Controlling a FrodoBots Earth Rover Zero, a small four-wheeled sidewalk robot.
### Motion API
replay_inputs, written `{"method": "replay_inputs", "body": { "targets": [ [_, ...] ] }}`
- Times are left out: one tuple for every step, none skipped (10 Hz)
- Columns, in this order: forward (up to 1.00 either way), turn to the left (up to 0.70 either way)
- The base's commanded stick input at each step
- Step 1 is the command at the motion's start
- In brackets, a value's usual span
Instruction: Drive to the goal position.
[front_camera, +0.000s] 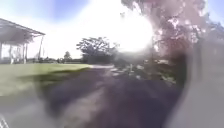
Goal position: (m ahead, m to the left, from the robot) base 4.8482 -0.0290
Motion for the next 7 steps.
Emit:
{"method": "replay_inputs", "body": {
  "targets": [
    [0.85, -0.34],
    [0.85, -0.34],
    [0.85, -0.34],
    [0.85, -0.34],
    [0.85, -0.34],
    [0.85, -0.34],
    [0.85, -0.34]
  ]
}}
